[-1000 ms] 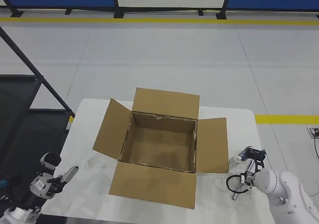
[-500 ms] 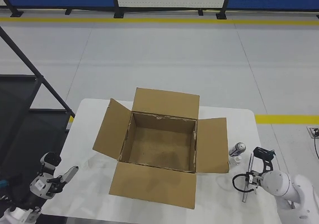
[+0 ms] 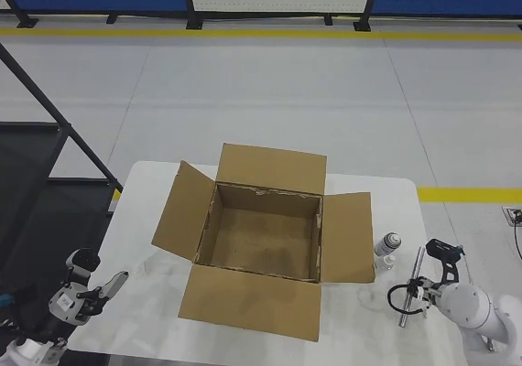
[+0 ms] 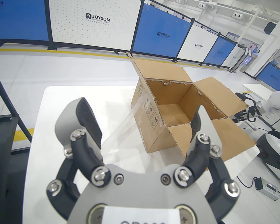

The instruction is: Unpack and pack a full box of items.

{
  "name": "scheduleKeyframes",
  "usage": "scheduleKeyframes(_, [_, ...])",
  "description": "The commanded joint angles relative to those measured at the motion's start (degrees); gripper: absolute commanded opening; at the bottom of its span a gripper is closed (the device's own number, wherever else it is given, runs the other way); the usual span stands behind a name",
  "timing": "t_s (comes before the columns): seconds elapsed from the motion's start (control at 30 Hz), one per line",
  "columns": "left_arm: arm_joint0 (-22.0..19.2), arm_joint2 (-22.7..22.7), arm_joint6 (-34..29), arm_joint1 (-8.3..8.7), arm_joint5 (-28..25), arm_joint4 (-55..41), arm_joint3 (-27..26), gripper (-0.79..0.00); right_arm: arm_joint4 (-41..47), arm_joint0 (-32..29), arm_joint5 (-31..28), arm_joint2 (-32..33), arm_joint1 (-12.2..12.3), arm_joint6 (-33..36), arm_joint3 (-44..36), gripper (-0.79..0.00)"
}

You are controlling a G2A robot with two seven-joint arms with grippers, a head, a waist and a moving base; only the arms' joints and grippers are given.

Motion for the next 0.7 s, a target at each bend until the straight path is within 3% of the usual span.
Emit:
scheduleKeyframes(0.0, [0.0,0.0,0.0,0.0,0.0,0.0,0.0,0.0,2.7,-1.9,0.0,2.5,0.0,-3.2,-3.2,-0.785])
scheduleKeyframes(0.3, [0.0,0.0,0.0,0.0,0.0,0.0,0.0,0.0,17.9,-11.3,-2.1,12.3,-0.8,-16.1,-18.4,-0.785])
scheduleKeyframes(0.5, [0.0,0.0,0.0,0.0,0.0,0.0,0.0,0.0,24.0,-11.3,-4.6,13.5,-1.0,-18.5,-25.4,-0.785])
scheduleKeyframes(0.67, [0.0,0.0,0.0,0.0,0.0,0.0,0.0,0.0,25.1,-8.1,-5.2,10.9,-0.8,-17.4,-30.5,-0.785])
